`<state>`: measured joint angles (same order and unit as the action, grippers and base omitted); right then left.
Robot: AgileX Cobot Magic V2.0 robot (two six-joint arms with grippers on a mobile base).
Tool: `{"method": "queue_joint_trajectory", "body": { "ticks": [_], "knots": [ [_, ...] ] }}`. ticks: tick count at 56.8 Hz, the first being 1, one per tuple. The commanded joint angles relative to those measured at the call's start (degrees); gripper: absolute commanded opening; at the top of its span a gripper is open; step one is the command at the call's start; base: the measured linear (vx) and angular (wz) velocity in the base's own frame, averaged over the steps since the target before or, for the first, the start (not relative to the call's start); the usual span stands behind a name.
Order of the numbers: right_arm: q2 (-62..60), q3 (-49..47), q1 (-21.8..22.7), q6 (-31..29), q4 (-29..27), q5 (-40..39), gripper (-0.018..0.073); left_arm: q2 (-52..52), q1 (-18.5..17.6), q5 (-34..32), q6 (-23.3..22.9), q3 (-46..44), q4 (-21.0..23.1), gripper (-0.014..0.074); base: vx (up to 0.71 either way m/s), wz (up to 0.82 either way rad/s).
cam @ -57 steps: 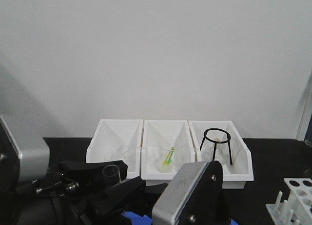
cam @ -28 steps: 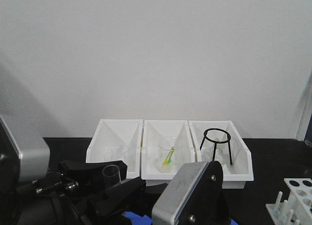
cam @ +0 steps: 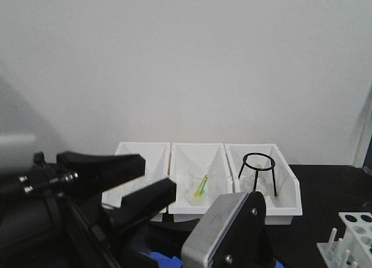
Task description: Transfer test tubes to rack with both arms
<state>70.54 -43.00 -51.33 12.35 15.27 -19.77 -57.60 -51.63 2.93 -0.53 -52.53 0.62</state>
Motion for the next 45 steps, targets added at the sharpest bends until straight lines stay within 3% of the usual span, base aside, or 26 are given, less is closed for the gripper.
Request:
{"method": "queue_joint_trajectory", "body": {
  "ticks": [1,12,18,29,45],
  "knots": [
    [-1.2,-1.9,0.1,-0.2,-0.2,-4.3,-0.0009,1.1,-0.3,-2.4,2.8,-5.7,0.3,0.0427,0.0,0.0],
    [-1.2,-1.9,0.6,-0.2,-0.9,-3.4,-0.0008,1.6,-0.3,0.3,3.4,-9.8,0.3,0.0427,0.0,0.0],
    [-1.2,-1.9,4.7,-0.2,-1.3,-3.5,-0.0008,2.1,-0.3,2.1,3.4,-9.8,0.3,0.0427,0.0,0.0],
    [-1.2,-1.9,20.0,-0.2,-3.7,-3.3,-0.0008,2.2,-0.3,4.7,3.2,-9.8,0.4,0.0426,0.0,0.0],
    [-1.4,-1.9,46.1,1.3,-3.6,-1.5,-0.0007,2.2,-0.3,4.7,2.9,-9.8,0.5,0.0426,0.0,0.0]
  ]
}}
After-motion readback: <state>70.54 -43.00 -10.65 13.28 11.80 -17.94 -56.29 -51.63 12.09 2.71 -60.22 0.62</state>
